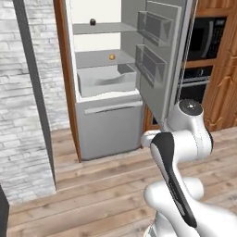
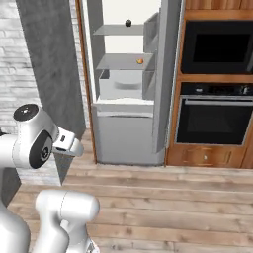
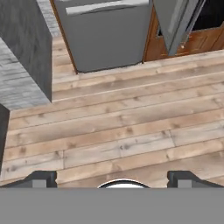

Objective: Pick the peach and mango from the fridge and place them on the plate next to the blender to make a fruit smoothie.

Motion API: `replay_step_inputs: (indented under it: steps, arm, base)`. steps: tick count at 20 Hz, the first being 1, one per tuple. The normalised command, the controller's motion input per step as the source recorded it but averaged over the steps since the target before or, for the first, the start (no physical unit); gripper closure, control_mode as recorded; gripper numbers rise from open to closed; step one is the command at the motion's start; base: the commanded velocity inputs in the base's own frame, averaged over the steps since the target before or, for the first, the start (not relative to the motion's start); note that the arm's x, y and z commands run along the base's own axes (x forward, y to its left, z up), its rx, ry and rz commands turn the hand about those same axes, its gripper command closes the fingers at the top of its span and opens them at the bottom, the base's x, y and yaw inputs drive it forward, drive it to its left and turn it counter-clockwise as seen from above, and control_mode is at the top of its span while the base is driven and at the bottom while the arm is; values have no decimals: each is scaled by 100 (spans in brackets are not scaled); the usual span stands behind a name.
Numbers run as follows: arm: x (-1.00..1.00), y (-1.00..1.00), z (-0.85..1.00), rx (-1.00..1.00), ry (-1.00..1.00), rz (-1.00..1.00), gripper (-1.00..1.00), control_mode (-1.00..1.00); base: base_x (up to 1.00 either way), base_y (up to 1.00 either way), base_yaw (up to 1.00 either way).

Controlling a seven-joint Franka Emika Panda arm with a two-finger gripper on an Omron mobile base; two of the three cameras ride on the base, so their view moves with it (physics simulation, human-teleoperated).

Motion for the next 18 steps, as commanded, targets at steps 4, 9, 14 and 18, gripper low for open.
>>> replay_step_inputs:
  steps: [4, 9, 14, 18]
  arm:
    - [0, 0, 0, 0, 0, 0, -100, 100]
    - [0, 0, 0, 0, 0, 0, -100, 100]
    - [0, 0, 0, 0, 0, 0, -100, 100]
    - [0, 0, 0, 0, 0, 0, -100, 100]
  base:
    - [100, 0, 5]
    - [100, 3, 1]
    - [100, 1, 0]
    - [100, 2, -1]
